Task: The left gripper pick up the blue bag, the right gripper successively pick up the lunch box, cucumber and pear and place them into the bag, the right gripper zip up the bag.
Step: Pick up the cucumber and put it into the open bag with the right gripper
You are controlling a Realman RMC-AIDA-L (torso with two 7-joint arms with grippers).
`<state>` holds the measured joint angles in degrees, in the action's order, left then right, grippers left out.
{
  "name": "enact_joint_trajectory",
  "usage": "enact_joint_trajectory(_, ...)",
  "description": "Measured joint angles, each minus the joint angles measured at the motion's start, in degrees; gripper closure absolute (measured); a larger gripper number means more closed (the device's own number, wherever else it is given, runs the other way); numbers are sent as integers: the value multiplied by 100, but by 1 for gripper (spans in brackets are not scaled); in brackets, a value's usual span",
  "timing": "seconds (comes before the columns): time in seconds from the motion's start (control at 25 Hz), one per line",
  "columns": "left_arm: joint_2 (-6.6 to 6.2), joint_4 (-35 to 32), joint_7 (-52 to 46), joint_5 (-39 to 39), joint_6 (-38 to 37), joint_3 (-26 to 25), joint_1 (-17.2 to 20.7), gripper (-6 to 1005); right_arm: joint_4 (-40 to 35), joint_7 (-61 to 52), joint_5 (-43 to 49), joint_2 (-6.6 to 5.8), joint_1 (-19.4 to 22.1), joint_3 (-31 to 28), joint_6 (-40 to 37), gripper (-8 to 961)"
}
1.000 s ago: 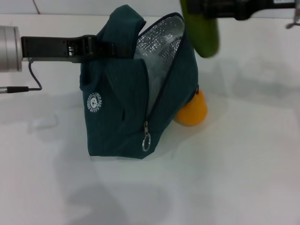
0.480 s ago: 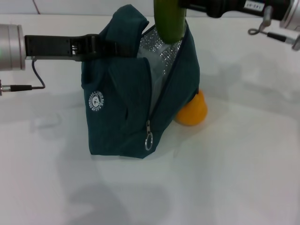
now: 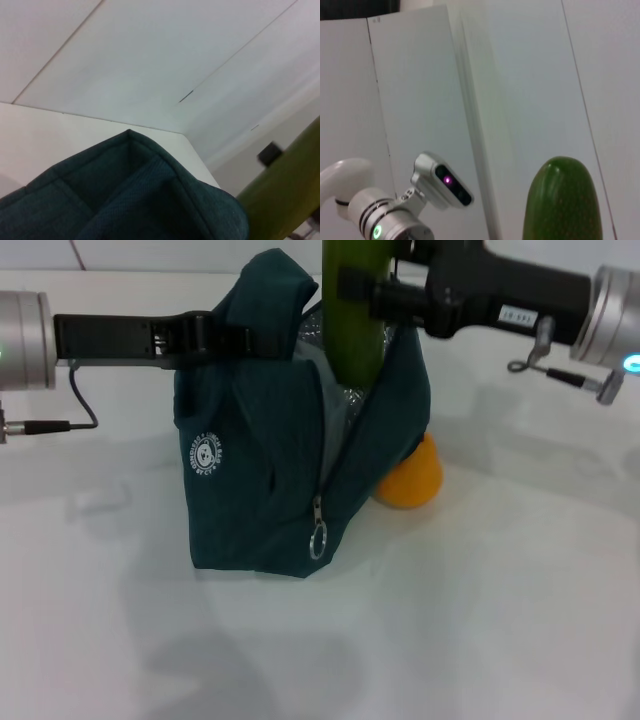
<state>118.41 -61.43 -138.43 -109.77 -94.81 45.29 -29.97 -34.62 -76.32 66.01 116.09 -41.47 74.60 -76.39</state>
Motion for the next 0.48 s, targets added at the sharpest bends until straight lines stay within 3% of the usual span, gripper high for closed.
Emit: enact_joint_trajectory(0.48, 45, 5, 63, 0, -2, -3, 29, 966, 336, 53, -146, 10, -36, 656, 52, 354)
